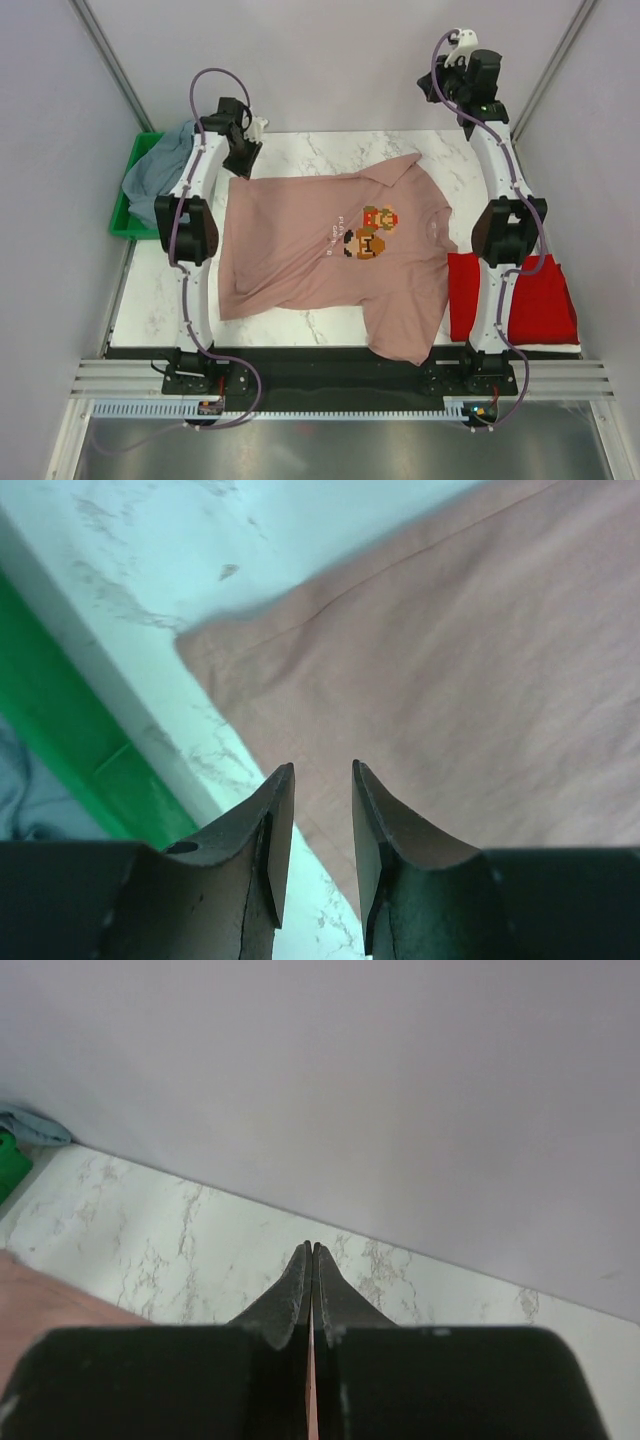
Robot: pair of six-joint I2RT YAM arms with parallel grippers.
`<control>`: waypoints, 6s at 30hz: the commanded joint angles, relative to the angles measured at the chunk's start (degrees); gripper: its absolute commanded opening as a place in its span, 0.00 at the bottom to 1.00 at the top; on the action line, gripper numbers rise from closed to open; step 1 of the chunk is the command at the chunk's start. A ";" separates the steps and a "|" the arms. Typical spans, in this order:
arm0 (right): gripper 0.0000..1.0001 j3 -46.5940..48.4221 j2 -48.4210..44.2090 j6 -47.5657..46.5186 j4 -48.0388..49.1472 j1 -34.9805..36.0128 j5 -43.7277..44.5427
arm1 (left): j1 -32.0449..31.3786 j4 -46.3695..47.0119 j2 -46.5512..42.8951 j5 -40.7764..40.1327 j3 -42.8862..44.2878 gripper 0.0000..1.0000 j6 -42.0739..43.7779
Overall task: Fold and stack the t-shirts
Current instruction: Flatten the tshirt out
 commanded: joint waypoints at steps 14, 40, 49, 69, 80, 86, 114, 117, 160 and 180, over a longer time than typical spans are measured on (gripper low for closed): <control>0.39 -9.71 -3.45 -4.40 -8.12 0.76 -1.54 | 3.82 3.34 10.55 -3.84 8.09 0.41 0.11; 0.41 -12.88 -4.07 -10.38 -10.32 5.24 4.35 | 6.63 5.10 19.27 0.11 16.00 0.37 1.18; 0.41 -12.35 -2.57 -11.69 -10.75 5.33 5.49 | 6.63 6.07 15.13 -1.47 16.53 0.41 -0.94; 0.41 -12.79 -0.81 -13.80 -11.98 5.07 6.72 | 6.63 3.17 15.74 2.74 13.63 0.40 -1.56; 0.41 -12.97 -0.82 -14.42 -12.25 5.07 7.16 | 6.63 2.73 18.73 1.96 13.80 0.33 -0.77; 0.41 -12.44 -0.11 -14.42 -12.25 5.16 7.25 | 6.63 2.64 19.35 1.52 13.72 0.33 -0.59; 0.41 -12.96 0.68 -15.30 -12.78 5.16 7.25 | 11.12 2.81 15.84 2.49 11.53 0.18 -0.24; 0.42 -13.41 2.25 -15.74 -13.48 5.16 6.72 | 11.03 2.90 15.04 2.31 10.47 0.19 -0.15; 0.47 5.49 24.76 -2.12 -3.37 1.90 17.79 | 4.09 0.00 6.69 2.48 -3.07 0.02 3.45; 0.00 4.70 23.36 -6.23 -6.19 2.26 17.62 | 4.08 0.00 4.15 -0.50 -3.69 0.02 3.28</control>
